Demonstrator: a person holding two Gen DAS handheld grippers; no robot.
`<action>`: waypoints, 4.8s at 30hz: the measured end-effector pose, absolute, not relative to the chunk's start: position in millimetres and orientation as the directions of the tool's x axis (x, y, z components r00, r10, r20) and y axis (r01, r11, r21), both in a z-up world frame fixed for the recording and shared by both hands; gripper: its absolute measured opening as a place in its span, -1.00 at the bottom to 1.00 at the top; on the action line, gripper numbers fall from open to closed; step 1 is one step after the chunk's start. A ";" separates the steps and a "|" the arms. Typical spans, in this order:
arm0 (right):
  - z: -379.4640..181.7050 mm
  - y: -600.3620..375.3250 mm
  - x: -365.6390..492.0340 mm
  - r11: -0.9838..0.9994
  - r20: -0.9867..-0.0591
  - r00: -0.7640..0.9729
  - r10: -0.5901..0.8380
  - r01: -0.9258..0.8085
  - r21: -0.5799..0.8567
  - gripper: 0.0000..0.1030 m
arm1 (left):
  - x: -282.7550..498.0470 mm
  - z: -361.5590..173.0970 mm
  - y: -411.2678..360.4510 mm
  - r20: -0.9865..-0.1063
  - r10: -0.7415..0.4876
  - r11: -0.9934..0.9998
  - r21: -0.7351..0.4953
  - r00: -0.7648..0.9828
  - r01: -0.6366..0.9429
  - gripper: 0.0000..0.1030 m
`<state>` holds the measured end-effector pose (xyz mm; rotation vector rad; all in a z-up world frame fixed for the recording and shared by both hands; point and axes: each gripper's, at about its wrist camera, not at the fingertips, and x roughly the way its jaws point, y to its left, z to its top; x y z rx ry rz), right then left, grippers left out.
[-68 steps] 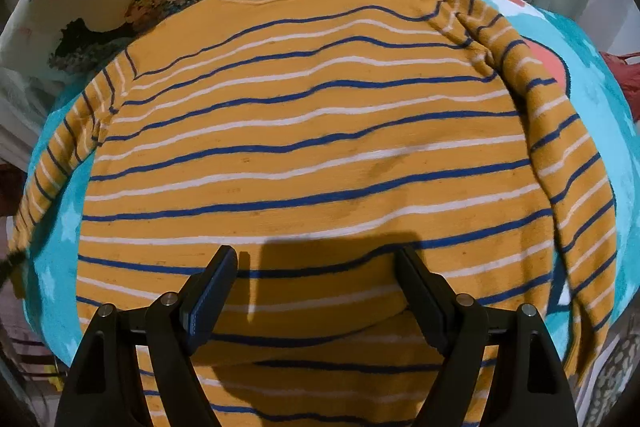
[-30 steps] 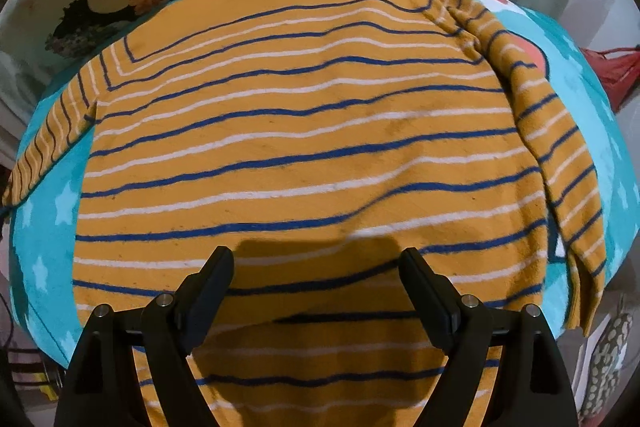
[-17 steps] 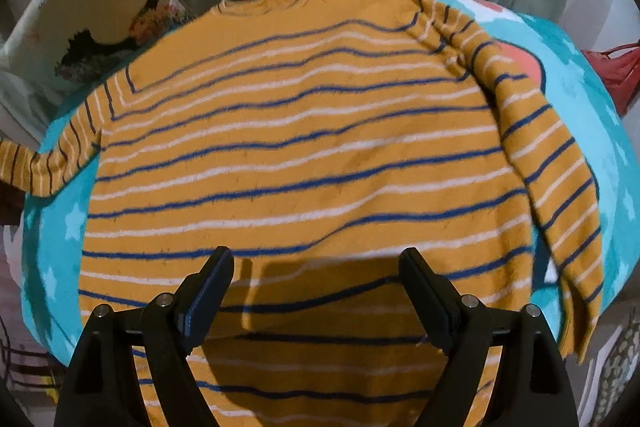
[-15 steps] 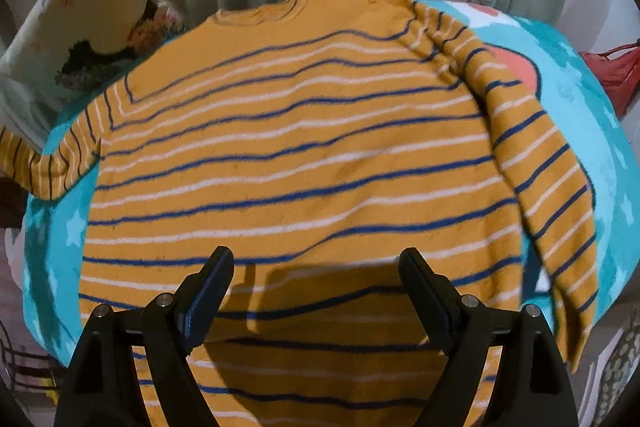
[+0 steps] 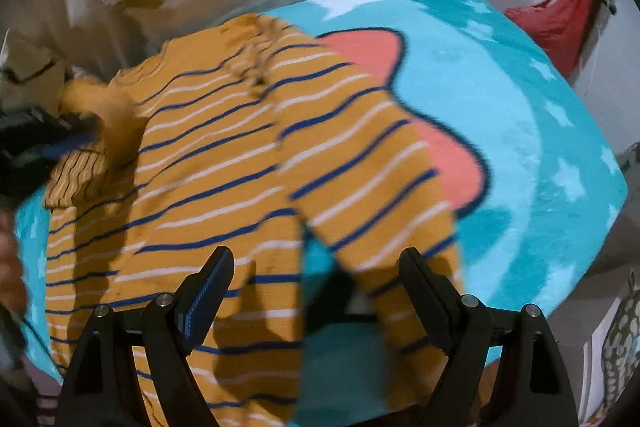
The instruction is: Fold small clothes
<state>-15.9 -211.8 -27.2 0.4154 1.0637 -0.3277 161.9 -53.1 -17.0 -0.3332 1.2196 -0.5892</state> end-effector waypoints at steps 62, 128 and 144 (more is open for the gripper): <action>-59.4 -145.3 -38.3 0.911 -0.924 0.348 0.159 0.309 0.273 0.11 | 17.0 -47.9 156.4 -0.933 -0.287 0.956 -0.264 0.218 0.127 -0.65; 3.5 -394.5 -53.6 0.919 -0.871 0.488 -0.058 0.367 0.145 -0.80 | 24.4 -0.1 52.6 -0.897 -0.351 0.936 -0.338 0.269 0.093 -0.06; -53.6 -492.9 -119.4 0.436 -0.719 0.688 0.100 0.620 0.653 0.06 | 25.1 -12.0 45.1 -0.928 -0.301 0.954 -0.294 0.219 0.064 -0.01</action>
